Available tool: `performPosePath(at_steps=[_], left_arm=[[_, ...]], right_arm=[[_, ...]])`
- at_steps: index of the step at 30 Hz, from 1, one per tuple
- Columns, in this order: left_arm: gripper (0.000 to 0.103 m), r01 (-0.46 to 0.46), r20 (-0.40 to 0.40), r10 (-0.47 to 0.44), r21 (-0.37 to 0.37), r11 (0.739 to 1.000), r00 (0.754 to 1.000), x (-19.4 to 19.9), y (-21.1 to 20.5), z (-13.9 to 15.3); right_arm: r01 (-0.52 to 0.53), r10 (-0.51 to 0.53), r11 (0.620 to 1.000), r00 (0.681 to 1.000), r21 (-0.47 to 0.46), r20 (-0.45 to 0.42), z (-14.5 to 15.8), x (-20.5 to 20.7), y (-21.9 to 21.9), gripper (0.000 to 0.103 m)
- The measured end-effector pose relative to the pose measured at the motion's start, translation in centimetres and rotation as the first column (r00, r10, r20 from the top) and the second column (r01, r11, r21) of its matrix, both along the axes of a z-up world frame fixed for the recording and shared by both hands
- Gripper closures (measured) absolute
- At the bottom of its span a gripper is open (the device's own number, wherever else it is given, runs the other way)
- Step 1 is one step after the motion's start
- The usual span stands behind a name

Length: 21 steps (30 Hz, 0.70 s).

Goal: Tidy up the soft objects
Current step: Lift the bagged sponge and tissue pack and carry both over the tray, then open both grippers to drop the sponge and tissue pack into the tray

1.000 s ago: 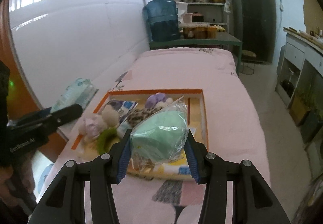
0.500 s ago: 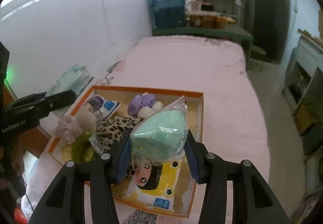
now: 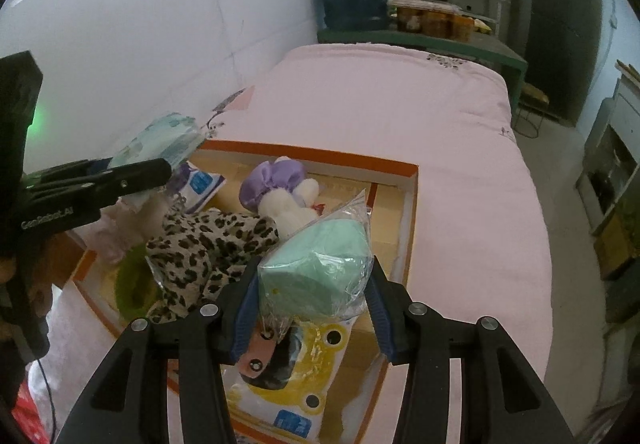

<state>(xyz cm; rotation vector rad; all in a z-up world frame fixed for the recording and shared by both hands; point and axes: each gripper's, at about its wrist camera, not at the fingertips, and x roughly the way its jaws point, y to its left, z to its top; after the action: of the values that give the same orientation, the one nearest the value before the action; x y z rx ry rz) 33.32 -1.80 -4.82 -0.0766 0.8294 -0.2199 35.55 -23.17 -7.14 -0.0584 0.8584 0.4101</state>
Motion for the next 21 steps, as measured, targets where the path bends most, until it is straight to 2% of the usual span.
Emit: performPosePath(at_steps=[12, 18, 21], left_arm=[[0.055, 0.039, -0.063, -0.036, 0.037, 0.999, 0.997, 1.5, -1.5, -2.8], [0.054, 0.067, -0.099, -0.064, 0.029, 0.997, 0.993, 1.9, -1.9, -4.1], [0.054, 0.071, -0.090, -0.068, 0.022, 0.997, 0.994, 1.8, -1.9, -4.3]], right_arm=[[-0.025, 0.025, 1.000, 0.999, -0.007, -0.024, -1.5, 0.7, 0.2, 0.053], [-0.028, 0.028, 1.000, 0.999, -0.004, -0.033, -2.1, 1.0, 0.3, 0.052], [-0.032, 0.032, 0.999, 0.999, -0.006, -0.024, -2.3, 0.9, 0.3, 0.050]])
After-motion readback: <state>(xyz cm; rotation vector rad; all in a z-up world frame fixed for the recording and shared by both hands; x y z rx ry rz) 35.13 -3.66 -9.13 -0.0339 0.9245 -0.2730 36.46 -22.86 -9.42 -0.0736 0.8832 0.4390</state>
